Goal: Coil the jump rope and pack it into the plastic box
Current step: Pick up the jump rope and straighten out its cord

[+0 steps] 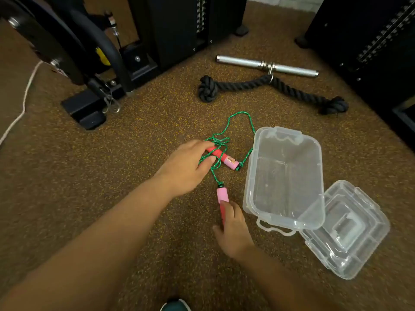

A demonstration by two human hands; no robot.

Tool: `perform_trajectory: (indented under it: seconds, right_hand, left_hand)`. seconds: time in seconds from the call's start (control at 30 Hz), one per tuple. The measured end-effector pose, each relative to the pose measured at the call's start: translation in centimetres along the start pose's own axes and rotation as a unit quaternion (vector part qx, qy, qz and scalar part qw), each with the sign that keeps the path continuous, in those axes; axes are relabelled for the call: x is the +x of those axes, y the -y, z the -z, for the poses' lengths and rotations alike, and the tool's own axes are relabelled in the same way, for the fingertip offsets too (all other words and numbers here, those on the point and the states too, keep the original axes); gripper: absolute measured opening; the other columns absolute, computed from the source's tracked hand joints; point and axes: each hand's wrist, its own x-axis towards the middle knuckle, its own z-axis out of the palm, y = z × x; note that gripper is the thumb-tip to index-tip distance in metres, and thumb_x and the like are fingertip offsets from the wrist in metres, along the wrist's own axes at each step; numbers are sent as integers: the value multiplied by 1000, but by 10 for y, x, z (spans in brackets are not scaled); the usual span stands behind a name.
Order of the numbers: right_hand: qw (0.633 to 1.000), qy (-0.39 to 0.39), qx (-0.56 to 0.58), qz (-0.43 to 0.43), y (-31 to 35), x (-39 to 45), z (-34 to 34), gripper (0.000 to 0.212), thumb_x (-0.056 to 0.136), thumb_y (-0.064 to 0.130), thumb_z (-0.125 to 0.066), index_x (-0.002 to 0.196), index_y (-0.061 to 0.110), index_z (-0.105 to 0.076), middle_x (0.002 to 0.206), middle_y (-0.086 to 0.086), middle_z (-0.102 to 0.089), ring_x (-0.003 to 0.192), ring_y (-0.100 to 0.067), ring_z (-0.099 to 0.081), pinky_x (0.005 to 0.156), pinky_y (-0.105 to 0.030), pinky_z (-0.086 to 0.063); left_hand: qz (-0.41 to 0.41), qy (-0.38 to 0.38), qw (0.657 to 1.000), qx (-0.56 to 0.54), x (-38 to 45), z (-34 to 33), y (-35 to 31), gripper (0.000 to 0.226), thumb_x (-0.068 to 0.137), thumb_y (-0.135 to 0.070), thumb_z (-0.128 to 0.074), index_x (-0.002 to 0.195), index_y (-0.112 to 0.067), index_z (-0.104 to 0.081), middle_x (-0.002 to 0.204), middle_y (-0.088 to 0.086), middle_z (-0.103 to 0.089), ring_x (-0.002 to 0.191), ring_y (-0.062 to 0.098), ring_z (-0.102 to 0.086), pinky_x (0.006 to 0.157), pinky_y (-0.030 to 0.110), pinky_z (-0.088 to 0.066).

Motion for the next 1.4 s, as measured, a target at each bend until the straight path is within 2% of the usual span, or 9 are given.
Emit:
perform_trajectory:
  seconds: [0.5, 0.63, 0.7, 0.8, 0.87, 1.07, 1.17, 1.3, 1.4]
  right_hand:
    - [993, -11, -25, -116, -24, 41, -15, 71, 86, 23, -61, 144, 18, -20, 142, -8, -41, 129, -28, -43, 104, -42, -39]
    - [989, 30, -10, -144, -26, 45, -15, 60, 85, 22, -61, 137, 15, -33, 131, -11, -47, 121, -28, -48, 101, -40, -41]
    - [983, 52, 44, -168, -24, 43, -13, 51, 84, 20, -60, 131, 14, -43, 125, -11, -47, 112, -27, -51, 94, -36, -44]
    - [964, 66, 174, -192, -14, 34, -6, 39, 85, 17, -55, 123, 14, -48, 115, -10, -50, 83, -17, -53, 62, -23, -43]
    - [946, 70, 245, -200, -5, 27, 0, 36, 84, 17, -53, 119, 16, -46, 104, -10, -58, 72, -14, -55, 53, -22, -40]
    - [923, 47, 359, -133, 34, 5, 43, 24, 87, 15, -45, 110, 19, -47, 77, -4, -55, 61, -16, -52, 58, -32, -44]
    - [925, 11, 374, -66, 52, -14, 75, 2, 93, 24, -49, 94, 22, -49, 75, -2, -53, 54, -12, -51, 54, -28, -44]
    - [932, 8, 363, -6, 70, -51, 124, 10, 96, 31, -48, 91, 24, -51, 75, -1, -55, 45, -7, -51, 49, -23, -44]
    - [929, 18, 370, 21, 81, -83, 164, 12, 97, 28, -46, 91, 19, -52, 74, -1, -57, 46, -9, -51, 48, -24, -44]
  left_hand:
    - [38, 32, 998, -48, 7, -46, 22, 36, 94, -25, -52, 128, -14, -55, 127, 8, -58, 121, 23, -50, 103, 32, -37]
    - [56, 45, 995, -73, 4, -57, 23, 32, 94, -25, -51, 124, -16, -59, 125, 5, -59, 118, 19, -52, 100, 28, -37]
    - [63, 48, 994, -81, 2, -61, 25, 30, 94, -25, -51, 121, -17, -61, 124, 5, -60, 116, 19, -53, 98, 27, -37]
    - [132, 33, 983, -127, -1, -59, 25, 28, 95, -25, -51, 119, -17, -63, 119, 5, -61, 111, 20, -56, 96, 28, -40]
    - [202, 41, 967, -147, 0, -55, 27, 28, 96, -27, -49, 116, -15, -64, 118, 8, -64, 110, 23, -58, 96, 31, -43]
    - [367, 77, 874, -308, -4, -38, 20, 47, 97, -43, -39, 117, -8, -62, 113, 11, -63, 102, 25, -57, 91, 32, -43]
    - [368, 137, 824, -409, -11, -21, -6, 62, 99, -51, -23, 120, -5, -60, 117, 15, -61, 112, 28, -55, 96, 34, -37]
    - [350, 174, 746, -539, -18, 1, -35, 87, 90, -68, -8, 99, -4, -66, 111, 16, -66, 114, 30, -56, 105, 38, -36]
    - [322, 191, 708, -599, -23, 17, -64, 101, 83, -77, -6, 108, 3, -63, 116, 23, -64, 115, 33, -57, 108, 42, -36]
